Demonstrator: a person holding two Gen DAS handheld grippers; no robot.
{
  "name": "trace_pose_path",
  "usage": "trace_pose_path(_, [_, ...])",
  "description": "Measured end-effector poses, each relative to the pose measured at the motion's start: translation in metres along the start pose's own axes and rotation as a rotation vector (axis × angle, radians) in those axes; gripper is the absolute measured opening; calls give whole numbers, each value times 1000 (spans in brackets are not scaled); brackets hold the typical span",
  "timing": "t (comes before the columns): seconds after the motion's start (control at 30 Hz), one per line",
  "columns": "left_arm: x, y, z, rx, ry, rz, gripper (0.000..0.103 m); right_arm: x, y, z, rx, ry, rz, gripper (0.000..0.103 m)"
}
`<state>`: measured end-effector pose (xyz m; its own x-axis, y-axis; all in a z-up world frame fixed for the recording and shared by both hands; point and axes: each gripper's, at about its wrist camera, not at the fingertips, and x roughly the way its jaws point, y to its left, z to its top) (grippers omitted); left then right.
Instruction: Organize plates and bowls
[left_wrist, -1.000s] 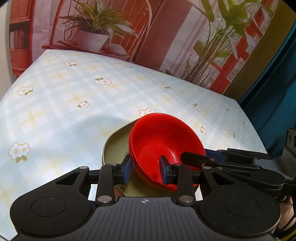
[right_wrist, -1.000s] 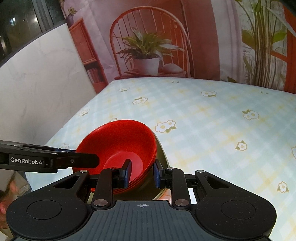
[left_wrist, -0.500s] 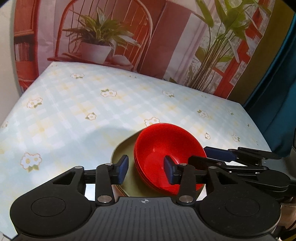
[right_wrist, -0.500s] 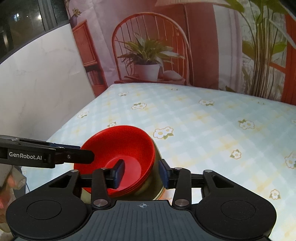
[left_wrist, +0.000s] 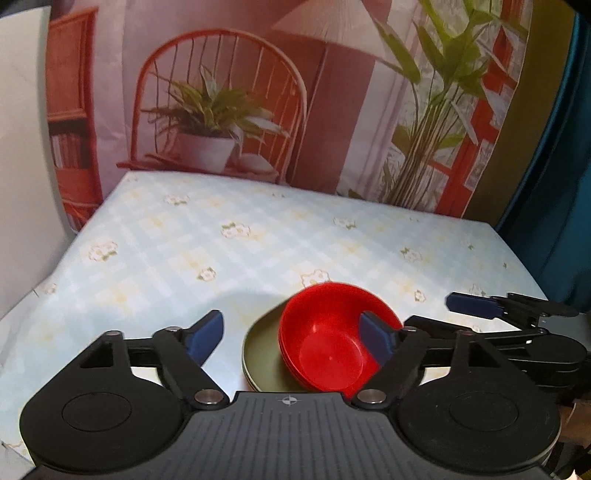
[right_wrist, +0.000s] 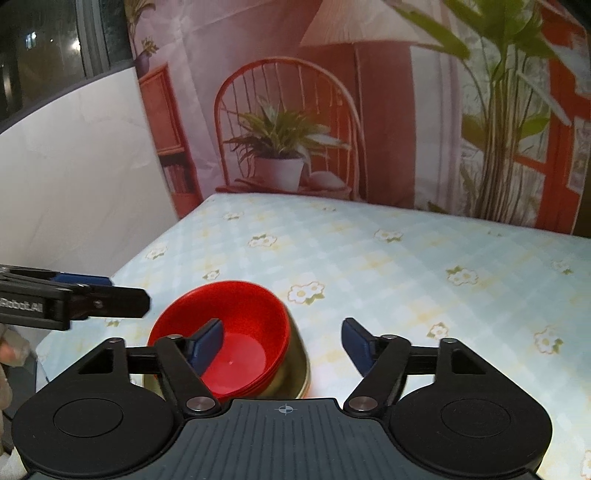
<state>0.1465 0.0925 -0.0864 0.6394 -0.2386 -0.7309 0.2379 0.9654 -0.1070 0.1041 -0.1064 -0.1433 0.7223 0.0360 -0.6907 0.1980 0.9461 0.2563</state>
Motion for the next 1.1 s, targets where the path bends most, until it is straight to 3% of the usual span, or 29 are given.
trace_pose_path(0.23, [-31,-7,9,0,-70,42,103,-25,-1,6,-11,-66,-55,103])
trace_pose_path(0.57, [-75,-18,20,-16,-138,126,103,-73,1,18,-38,-157,-122,103])
trace_pose_path(0.9, [-120,-50,31,91,-259,285,103,-134,6,28,-58,-268,-173,103])
trace_pose_path(1.1, [-145,-60,38,89,-299,248,103,-164,7,34,-34,-317,-178,103])
